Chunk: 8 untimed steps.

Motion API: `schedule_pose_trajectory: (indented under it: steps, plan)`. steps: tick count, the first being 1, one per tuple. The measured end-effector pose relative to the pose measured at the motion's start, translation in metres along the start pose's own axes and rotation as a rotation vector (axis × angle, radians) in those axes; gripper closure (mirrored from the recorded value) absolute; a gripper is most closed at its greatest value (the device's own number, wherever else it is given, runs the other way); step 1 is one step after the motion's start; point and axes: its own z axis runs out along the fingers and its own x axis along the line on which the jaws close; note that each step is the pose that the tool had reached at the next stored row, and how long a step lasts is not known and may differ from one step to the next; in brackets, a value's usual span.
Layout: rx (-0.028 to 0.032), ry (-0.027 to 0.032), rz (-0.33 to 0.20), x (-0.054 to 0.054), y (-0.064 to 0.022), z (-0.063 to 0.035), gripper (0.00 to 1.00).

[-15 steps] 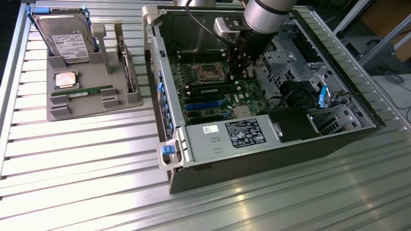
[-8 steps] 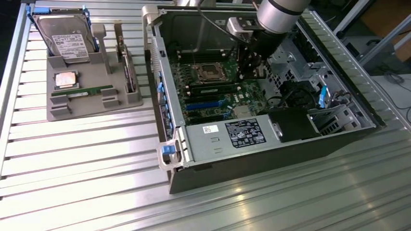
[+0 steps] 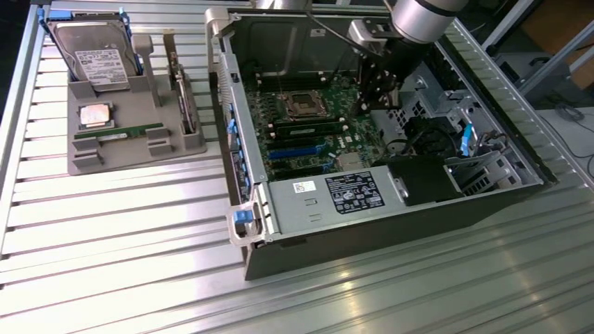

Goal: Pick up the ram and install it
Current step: 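Insert the ram into the slot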

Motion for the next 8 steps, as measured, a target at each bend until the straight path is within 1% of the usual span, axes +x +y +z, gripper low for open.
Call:
schedule_pose_trajectory:
  steps: [6, 8]
  plan:
    - [-0.0001, -0.0001, 0.000, -0.001, -0.0003, -0.0280, 0.90]
    - [0.0000, -0.0004, 0.000, -0.001, -0.0005, -0.0291, 0.90]
